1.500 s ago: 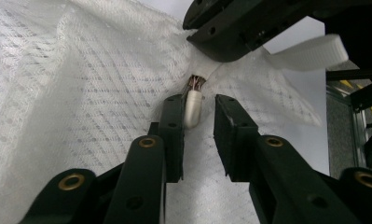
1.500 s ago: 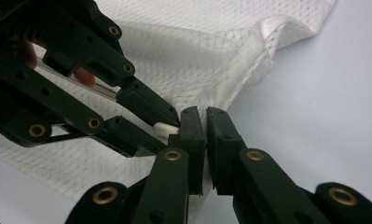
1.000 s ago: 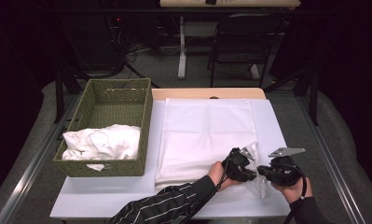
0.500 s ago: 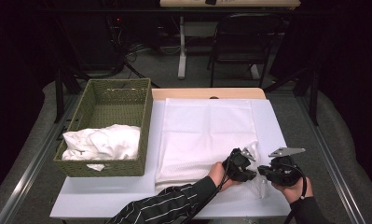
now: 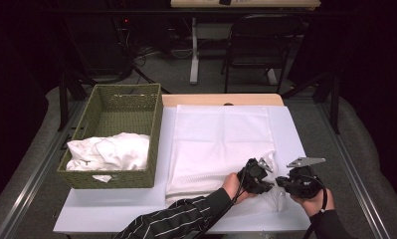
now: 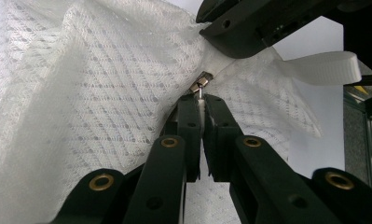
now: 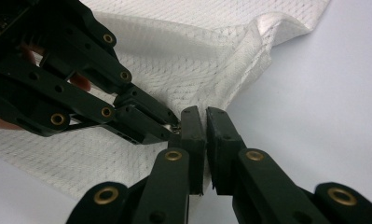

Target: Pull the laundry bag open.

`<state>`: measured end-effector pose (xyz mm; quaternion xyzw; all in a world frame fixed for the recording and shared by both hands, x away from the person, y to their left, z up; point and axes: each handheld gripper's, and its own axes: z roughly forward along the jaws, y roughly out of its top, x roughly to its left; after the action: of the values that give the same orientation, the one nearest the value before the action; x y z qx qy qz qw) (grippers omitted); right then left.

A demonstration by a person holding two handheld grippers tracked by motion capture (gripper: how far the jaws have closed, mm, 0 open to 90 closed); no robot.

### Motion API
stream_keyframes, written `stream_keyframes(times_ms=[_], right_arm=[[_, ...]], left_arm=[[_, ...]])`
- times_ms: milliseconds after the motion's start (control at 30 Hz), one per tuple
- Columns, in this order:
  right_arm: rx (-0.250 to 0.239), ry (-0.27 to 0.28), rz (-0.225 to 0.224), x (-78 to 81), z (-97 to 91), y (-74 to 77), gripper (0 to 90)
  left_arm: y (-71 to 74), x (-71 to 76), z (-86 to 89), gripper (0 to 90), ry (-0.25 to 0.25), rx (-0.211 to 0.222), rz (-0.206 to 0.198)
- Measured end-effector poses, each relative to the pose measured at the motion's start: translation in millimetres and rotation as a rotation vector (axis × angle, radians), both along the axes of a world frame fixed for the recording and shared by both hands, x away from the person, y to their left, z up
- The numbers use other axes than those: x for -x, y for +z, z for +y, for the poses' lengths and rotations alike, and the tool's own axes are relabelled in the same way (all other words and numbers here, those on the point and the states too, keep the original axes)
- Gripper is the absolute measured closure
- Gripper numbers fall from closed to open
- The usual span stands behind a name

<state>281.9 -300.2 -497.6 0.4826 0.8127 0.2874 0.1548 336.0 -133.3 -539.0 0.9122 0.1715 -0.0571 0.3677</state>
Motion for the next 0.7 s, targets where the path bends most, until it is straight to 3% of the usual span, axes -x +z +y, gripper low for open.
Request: stream_keyframes(times_ms=[700], right_arm=[[0.01,-0.021,0.002,-0.6,-1.3,0.0,86.4]], left_arm=[[-1.4,-2.9,5.7,86.2,0.014,-0.02,0.014]])
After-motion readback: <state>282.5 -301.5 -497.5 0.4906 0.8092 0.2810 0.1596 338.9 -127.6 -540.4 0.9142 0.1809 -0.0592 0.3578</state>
